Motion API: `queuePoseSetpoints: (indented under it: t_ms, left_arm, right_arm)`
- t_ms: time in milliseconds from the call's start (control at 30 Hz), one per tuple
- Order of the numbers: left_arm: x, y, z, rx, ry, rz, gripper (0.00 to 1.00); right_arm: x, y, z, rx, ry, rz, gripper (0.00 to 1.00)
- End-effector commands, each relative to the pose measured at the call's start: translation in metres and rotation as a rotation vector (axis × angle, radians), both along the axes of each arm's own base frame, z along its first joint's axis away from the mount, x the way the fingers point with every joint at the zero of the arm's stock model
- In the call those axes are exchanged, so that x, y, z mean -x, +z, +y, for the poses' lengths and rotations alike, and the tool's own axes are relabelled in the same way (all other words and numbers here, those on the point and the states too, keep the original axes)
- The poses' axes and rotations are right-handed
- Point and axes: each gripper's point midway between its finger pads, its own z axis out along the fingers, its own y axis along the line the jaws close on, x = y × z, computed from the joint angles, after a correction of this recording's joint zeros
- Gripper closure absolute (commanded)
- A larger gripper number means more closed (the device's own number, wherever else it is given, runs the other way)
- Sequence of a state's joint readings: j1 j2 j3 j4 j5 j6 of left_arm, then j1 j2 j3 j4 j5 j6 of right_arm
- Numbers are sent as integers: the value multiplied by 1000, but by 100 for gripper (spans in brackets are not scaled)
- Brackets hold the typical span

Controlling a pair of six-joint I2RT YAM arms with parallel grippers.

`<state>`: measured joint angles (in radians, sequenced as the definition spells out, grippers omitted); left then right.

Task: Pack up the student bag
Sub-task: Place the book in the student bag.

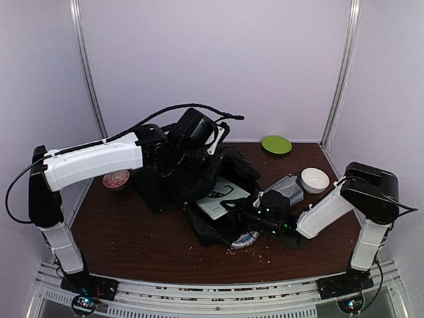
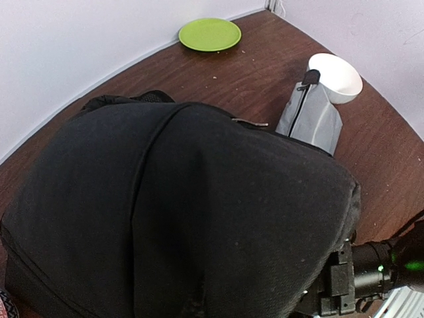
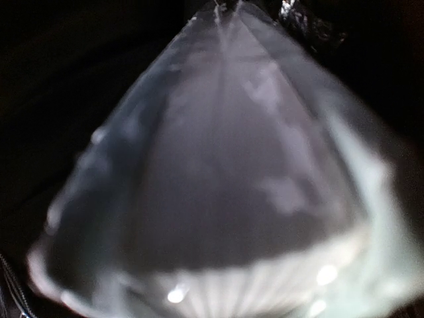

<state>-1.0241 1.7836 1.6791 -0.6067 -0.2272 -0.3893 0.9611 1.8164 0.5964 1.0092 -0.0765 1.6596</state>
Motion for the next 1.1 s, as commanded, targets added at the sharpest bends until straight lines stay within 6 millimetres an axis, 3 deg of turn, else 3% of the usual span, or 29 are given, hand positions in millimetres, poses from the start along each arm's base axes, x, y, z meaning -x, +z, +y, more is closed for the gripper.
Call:
queuePoseSetpoints:
  t_ms: [0, 333, 533, 767, 1067]
  left_arm:
    - [24, 75, -27, 245, -149, -54, 100]
    - [56, 80, -52, 366, -328, 67, 100]
    - [63, 79, -64, 428, -361, 125, 100]
    - [65, 77, -64, 441, -364, 144, 100]
    - [68, 76, -60, 445, -364, 149, 100]
  right_arm:
    - [-12, 20, 20, -50, 10, -47, 100]
    - [-35, 9, 29, -66, -18, -72, 100]
    - [-51, 7, 29, -71, -89, -86, 100]
    - [-70, 13, 36, -63, -128, -121, 100]
    - [-86, -36, 30, 108, -123, -81, 100]
